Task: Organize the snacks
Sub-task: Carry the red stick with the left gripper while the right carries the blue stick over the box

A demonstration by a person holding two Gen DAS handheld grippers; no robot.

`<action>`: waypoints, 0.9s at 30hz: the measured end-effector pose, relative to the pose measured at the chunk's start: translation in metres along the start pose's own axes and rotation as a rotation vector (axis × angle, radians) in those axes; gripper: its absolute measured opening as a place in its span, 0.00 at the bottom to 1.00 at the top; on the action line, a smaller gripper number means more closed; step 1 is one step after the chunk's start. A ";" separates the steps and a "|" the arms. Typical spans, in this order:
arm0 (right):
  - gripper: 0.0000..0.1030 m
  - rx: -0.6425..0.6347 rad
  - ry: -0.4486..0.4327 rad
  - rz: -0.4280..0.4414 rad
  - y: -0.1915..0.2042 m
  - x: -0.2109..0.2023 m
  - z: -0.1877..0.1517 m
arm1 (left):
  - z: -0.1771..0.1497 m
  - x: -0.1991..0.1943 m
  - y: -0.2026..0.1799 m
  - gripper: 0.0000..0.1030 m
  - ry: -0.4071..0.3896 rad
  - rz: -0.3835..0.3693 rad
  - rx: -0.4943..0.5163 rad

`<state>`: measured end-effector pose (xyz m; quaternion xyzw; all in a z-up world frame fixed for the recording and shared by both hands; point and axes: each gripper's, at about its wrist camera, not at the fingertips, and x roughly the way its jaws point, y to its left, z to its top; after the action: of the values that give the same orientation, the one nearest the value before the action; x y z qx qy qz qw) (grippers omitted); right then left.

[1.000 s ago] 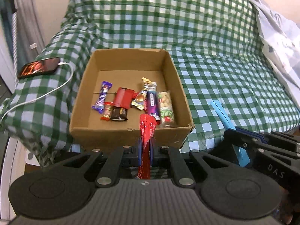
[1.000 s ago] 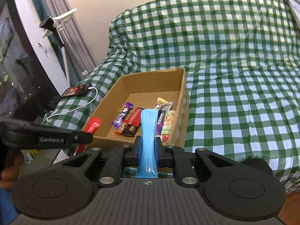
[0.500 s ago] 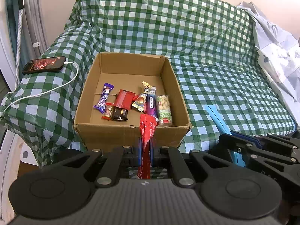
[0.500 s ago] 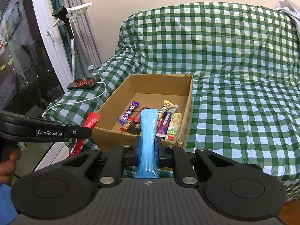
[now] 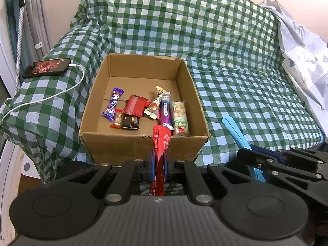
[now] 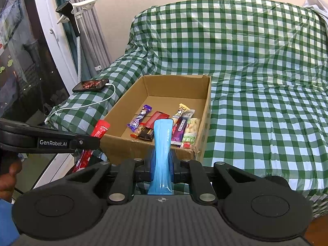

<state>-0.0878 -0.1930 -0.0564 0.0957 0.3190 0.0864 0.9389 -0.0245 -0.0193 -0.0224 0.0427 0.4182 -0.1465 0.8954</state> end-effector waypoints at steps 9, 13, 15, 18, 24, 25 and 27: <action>0.14 0.000 0.028 0.000 0.000 0.009 0.001 | 0.006 0.013 0.004 0.09 0.027 -0.005 -0.006; 0.14 -0.002 0.050 -0.001 -0.001 0.016 0.003 | 0.008 0.022 0.008 0.09 0.046 -0.016 -0.017; 0.14 -0.003 0.062 -0.003 -0.001 0.020 0.004 | 0.010 0.026 0.011 0.09 0.058 -0.021 -0.026; 0.14 -0.010 0.076 -0.010 -0.002 0.026 0.007 | 0.015 0.034 0.017 0.09 0.072 -0.022 -0.039; 0.14 -0.025 0.092 -0.019 -0.002 0.045 0.021 | 0.034 0.048 0.033 0.09 0.081 -0.013 -0.062; 0.14 -0.024 0.093 -0.017 -0.003 0.050 0.026 | 0.039 0.051 0.036 0.09 0.080 -0.009 -0.065; 0.14 -0.015 0.096 -0.013 -0.004 0.058 0.033 | 0.050 0.058 0.041 0.09 0.079 -0.001 -0.067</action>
<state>-0.0218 -0.1881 -0.0659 0.0823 0.3635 0.0872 0.9238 0.0602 -0.0037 -0.0362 0.0182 0.4581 -0.1307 0.8790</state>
